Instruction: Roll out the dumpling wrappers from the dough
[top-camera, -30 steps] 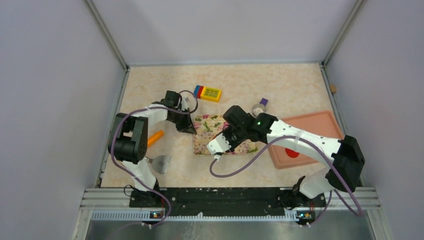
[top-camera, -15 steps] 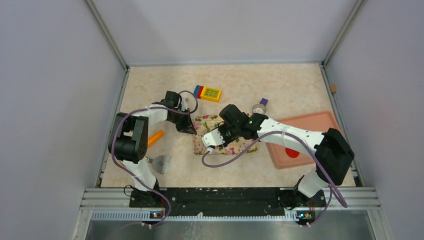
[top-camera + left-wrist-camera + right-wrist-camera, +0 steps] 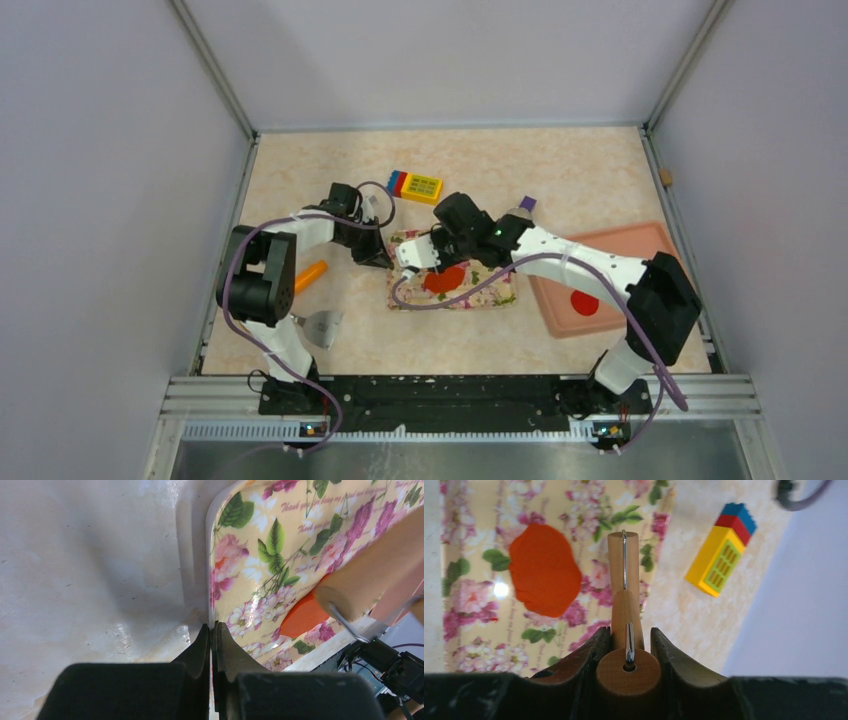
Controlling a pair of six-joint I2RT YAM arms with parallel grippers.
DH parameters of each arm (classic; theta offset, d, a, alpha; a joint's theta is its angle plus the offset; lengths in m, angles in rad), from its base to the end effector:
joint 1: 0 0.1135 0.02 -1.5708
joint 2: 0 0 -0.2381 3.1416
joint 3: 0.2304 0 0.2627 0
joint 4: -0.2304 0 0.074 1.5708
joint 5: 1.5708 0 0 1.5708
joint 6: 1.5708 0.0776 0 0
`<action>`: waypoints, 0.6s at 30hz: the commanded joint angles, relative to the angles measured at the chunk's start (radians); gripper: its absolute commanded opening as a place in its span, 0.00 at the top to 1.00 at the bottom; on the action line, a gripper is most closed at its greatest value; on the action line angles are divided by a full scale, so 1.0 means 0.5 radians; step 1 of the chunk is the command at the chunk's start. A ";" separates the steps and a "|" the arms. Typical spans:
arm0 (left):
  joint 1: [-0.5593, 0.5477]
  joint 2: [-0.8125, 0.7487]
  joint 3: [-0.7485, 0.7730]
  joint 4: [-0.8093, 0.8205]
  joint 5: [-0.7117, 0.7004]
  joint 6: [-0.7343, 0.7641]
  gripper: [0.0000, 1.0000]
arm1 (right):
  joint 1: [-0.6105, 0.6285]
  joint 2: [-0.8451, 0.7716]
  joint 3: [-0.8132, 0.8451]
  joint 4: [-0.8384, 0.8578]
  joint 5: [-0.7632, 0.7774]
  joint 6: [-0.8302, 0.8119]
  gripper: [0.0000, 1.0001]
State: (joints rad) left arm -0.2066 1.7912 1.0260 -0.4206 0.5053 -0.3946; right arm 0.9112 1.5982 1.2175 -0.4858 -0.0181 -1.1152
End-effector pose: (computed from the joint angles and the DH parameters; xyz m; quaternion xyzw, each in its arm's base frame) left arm 0.3362 -0.1088 0.0804 -0.0416 0.9507 -0.2892 0.1043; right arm 0.2345 0.3046 0.1967 -0.7981 0.4940 -0.0267 0.3440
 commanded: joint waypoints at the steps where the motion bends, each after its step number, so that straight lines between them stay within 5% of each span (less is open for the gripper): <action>1: 0.002 -0.025 -0.018 0.066 0.057 -0.018 1.00 | -0.003 -0.096 0.349 -0.028 0.053 0.049 1.00; 9: 0.002 -0.016 -0.016 0.071 0.063 -0.019 1.00 | -0.001 -0.181 0.279 -0.558 -0.322 -0.170 1.00; 18: 0.002 -0.021 -0.015 0.065 0.051 -0.008 1.00 | 0.001 -0.094 0.182 -0.567 -0.411 -0.242 1.00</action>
State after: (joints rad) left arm -0.2054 1.7912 1.0245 -0.4175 0.5095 -0.3946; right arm 0.9115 1.5394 1.2991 -0.7830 -0.1699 -1.2011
